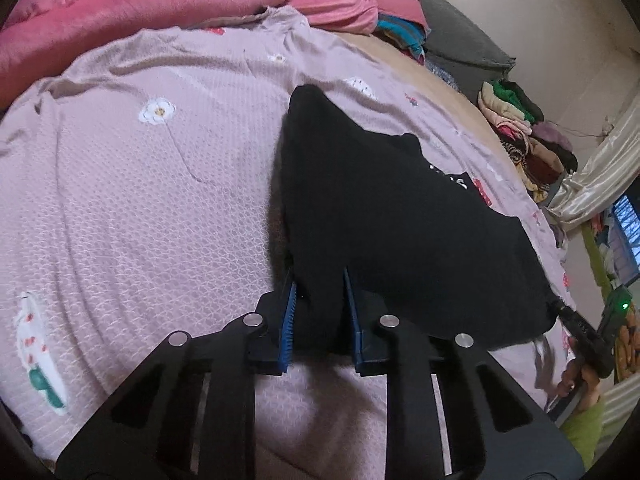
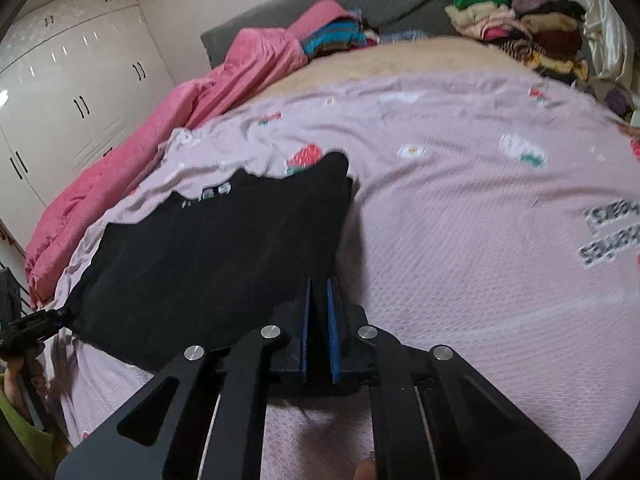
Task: Fold small clothes
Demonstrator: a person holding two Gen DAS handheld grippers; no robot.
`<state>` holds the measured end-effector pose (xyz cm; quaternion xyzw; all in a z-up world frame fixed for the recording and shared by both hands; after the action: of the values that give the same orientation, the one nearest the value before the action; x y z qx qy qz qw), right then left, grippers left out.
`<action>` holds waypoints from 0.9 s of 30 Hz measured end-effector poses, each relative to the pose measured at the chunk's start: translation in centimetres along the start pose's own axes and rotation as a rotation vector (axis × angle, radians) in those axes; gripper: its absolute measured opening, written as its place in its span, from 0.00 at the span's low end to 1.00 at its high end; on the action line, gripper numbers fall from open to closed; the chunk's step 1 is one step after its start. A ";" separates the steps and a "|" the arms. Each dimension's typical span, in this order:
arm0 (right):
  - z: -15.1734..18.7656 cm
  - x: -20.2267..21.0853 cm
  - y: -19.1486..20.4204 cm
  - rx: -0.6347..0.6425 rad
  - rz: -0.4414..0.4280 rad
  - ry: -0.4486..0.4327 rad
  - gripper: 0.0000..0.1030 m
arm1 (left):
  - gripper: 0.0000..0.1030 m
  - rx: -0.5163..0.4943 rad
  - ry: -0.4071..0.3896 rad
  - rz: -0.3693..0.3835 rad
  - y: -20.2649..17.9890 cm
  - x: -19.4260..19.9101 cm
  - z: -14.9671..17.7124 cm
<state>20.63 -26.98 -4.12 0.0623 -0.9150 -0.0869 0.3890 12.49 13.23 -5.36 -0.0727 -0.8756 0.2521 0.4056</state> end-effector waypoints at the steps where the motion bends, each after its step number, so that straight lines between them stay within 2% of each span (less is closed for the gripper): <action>1: 0.0 0.3 -0.2 -0.003 -0.004 -0.006 0.07 | 0.12 -0.017 0.001 -0.015 -0.2 0.2 0.1; 6: 0.9 -0.5 -0.6 0.007 0.039 0.029 0.07 | 0.13 -0.046 0.024 -0.065 -0.3 0.0 0.9; 14: 1.8 -0.9 -0.7 -0.002 0.077 0.054 0.09 | 0.22 -0.070 0.029 -0.104 -0.3 0.3 1.2; 26: 2.7 0.7 -0.5 0.004 0.103 0.037 0.37 | 0.31 -0.120 0.019 -0.140 -1.1 1.1 1.7; 27: 2.7 1.0 -0.4 0.005 0.104 0.032 0.41 | 0.35 -0.124 0.018 -0.142 -1.2 1.2 1.8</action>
<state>18.04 -27.27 -5.35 0.0170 -0.9109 -0.0630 0.4075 10.48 11.91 -4.93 -0.0375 -0.8887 0.1675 0.4251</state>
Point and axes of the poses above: each gripper's, at about its wrist camera, not at the fingertips, and x roughly against the way its jaws point, y to its left, z to its underside, the point moved 4 cm from there along -x, roughly the way its jaws point, and after that the axes turned 8 degrees about z, right-handed, at the moved point
